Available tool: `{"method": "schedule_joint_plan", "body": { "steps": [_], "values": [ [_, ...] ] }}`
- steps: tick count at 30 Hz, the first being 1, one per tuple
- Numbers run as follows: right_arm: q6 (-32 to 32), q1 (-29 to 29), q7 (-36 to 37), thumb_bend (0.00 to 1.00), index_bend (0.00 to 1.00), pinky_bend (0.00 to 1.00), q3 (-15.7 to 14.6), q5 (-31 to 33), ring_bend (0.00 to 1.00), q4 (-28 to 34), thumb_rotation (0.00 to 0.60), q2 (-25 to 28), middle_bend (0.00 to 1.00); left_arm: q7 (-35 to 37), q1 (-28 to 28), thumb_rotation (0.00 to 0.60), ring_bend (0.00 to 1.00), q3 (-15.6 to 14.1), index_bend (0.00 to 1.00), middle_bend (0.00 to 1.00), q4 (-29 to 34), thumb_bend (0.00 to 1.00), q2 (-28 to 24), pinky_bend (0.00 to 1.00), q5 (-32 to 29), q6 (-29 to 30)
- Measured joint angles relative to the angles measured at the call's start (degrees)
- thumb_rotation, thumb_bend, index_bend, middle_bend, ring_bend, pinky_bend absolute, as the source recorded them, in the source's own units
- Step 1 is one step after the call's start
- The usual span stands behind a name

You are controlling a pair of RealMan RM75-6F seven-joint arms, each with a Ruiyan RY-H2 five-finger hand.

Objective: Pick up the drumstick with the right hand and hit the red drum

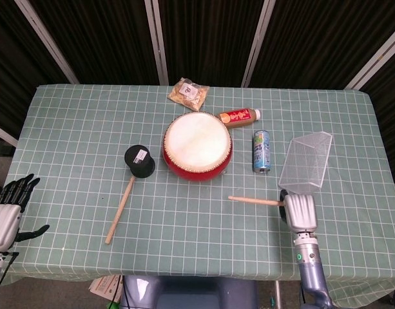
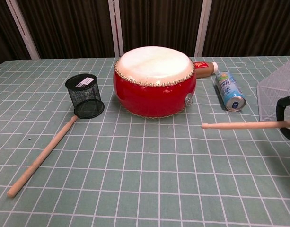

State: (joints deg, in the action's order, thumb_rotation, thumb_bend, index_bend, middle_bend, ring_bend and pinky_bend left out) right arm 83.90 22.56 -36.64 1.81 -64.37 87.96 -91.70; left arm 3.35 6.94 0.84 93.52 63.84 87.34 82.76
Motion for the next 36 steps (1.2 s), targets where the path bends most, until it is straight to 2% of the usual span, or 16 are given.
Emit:
{"method": "schedule_joint_plan", "body": {
  "steps": [3,8,11,16,19,21,24,26,29,33,36],
  "values": [
    [-0.7,-0.6,-1.0,0.55,0.60,1.00,-0.3,0.2,1.00,-0.7,0.600,-0.3,1.00,-0.1,0.0,0.600,0.00,0.0,0.00,0.00,0.1,0.00,0.0,0.01,-0.1,-0.1],
    [-1.7,-1.2,-3.2,0.45,0.31,1.00,-0.2,1.3,1.00,-0.4,0.600,0.0,1.00,-0.1,0.0,0.600,0.00,0.0,0.00,0.00,0.0,0.00,0.0,0.01,-0.1,0.0],
    [-2.2,-1.5,-4.4,0.40,0.18,1.00,0.1,1.8,1.00,0.7,0.600,0.8,1.00,-0.4,0.0,0.600,0.00,0.1,0.00,0.00,0.2,0.00,0.1,0.01,-0.2,-0.1],
    [-1.8,-2.0,-6.2,0.36,0.09,0.96,-0.1,1.0,1.00,3.2,0.600,3.1,0.97,-0.6,0.0,0.600,0.00,0.1,0.00,0.00,0.2,0.00,0.1,0.01,-0.1,0.1],
    [-0.7,-2.4,-6.8,0.36,0.05,0.92,-0.2,-0.7,0.96,6.1,0.600,5.9,0.89,-0.6,0.0,0.600,0.00,0.2,0.00,0.00,0.2,0.00,0.1,0.01,0.0,0.3],
    [0.7,-2.8,-6.4,0.36,0.02,0.87,-0.4,-3.0,0.90,7.8,0.600,8.2,0.81,-0.7,-0.1,0.600,0.00,0.2,0.00,0.00,0.0,0.00,0.2,0.01,0.2,0.5],
    [3.2,-3.8,-4.4,0.36,0.00,0.71,-0.6,-7.4,0.74,9.5,0.600,11.5,0.64,-0.7,-0.2,0.600,0.00,0.2,0.00,0.00,-0.3,0.00,0.4,0.01,0.4,0.8],
    [5.0,-4.6,-1.9,0.35,0.00,0.54,-0.7,-9.9,0.55,9.9,0.600,13.3,0.46,-0.8,-0.2,0.600,0.00,0.3,0.00,0.00,-0.4,0.00,0.5,0.01,0.5,1.0],
    [8.3,-6.4,4.2,0.34,0.00,0.36,-1.1,-13.8,0.33,9.7,0.600,16.3,0.27,-1.1,-0.2,0.600,0.00,0.3,0.00,0.00,-0.9,0.00,0.8,0.01,0.8,1.3],
    [12.5,-9.7,15.0,0.31,0.00,0.21,-1.8,-18.3,0.12,8.0,0.600,20.3,0.08,-2.1,-0.3,0.600,0.00,0.4,0.00,0.00,-1.7,0.00,1.3,0.01,1.2,2.1],
    [15.9,-12.4,21.9,0.30,0.00,0.15,-2.2,-21.2,0.06,4.8,0.600,22.5,0.01,-3.2,-0.5,0.600,0.00,0.6,0.00,0.00,-2.5,0.00,1.8,0.01,1.5,3.0]
  ]
}}
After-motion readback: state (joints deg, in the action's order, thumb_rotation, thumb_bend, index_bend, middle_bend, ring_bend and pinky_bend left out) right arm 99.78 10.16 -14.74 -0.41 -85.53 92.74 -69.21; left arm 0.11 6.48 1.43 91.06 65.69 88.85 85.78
